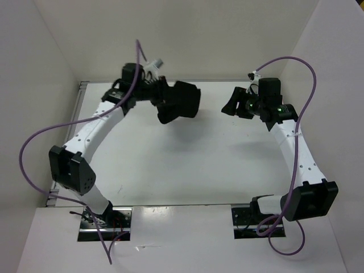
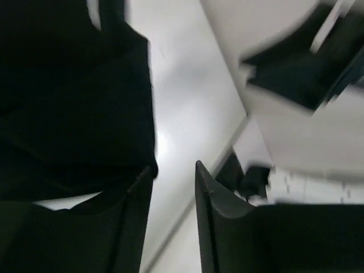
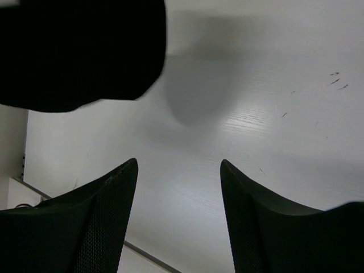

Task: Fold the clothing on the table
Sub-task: Move the skirt to the center of the board

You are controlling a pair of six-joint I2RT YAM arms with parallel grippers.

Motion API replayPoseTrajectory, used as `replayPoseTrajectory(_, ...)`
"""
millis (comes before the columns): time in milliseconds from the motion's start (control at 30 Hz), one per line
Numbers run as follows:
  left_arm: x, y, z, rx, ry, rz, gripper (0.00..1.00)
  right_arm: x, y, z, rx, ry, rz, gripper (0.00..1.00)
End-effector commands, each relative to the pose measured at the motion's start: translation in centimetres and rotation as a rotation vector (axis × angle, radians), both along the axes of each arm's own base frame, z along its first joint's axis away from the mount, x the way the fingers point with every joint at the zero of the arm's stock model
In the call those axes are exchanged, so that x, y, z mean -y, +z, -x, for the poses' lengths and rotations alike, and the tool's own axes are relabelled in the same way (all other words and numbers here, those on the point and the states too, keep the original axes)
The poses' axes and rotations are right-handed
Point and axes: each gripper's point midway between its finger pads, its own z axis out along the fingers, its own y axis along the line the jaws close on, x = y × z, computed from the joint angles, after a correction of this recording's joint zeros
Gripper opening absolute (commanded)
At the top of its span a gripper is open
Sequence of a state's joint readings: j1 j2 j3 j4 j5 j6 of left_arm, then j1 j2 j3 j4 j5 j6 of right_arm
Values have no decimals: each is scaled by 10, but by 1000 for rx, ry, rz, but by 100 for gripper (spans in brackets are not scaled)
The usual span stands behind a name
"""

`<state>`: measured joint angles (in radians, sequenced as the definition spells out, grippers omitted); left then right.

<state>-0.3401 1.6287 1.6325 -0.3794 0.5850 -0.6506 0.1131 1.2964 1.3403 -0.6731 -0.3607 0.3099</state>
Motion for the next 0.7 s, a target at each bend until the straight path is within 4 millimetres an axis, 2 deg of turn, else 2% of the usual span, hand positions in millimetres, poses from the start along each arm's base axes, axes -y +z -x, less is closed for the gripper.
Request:
replayPoseTrajectory(0, 71, -89, 79, -220, -382, -39, 45, 3, 6, -6, 23, -14, 1, 65)
replayPoseTrajectory(33, 72, -111, 98, -291, -416, -81, 48, 3, 3, -8, 14, -14, 2, 65)
replayPoseTrajectory(67, 73, -122, 105, -300, -421, -117, 53, 3, 3, -8, 14, -14, 2, 65)
replayPoseTrajectory(133, 67, -131, 110, -299, -397, -171, 62, 3, 3, -8, 14, -14, 2, 65)
replayPoseTrajectory(167, 64, -129, 109, -289, -376, -186, 65, 3, 3, -8, 14, -14, 2, 65)
replayPoseTrajectory(233, 50, -125, 94, -253, -303, -224, 69, 2, 0, -9, 1, -19, -4, 65)
replayPoseTrajectory(267, 50, -117, 91, -229, -291, -223, 69, 0, -4, -10, -12, -8, -10, 65)
replayPoseTrajectory(333, 40, -119, 76, -226, -230, -233, 69, -2, -7, -13, -18, 0, -16, 65)
replayPoseTrajectory(400, 38, -129, 67, -233, -185, -263, 69, -2, -19, -15, -57, -6, -20, 65)
replayPoseTrajectory(500, 24, -149, 41, -241, -29, -359, 69, 1, -44, -28, -114, -32, 7, 64)
replayPoseTrajectory(533, 15, -156, 23, -224, 60, -388, 69, 1, -56, -33, -154, -32, 12, 63)
replayPoseTrajectory(633, 9, -160, -4, -181, 166, -421, 69, 3, -67, -44, -178, -48, 29, 62)
replayPoseTrajectory(667, -1, -172, -16, -176, 231, -477, 69, 3, -68, -48, -181, -48, 29, 62)
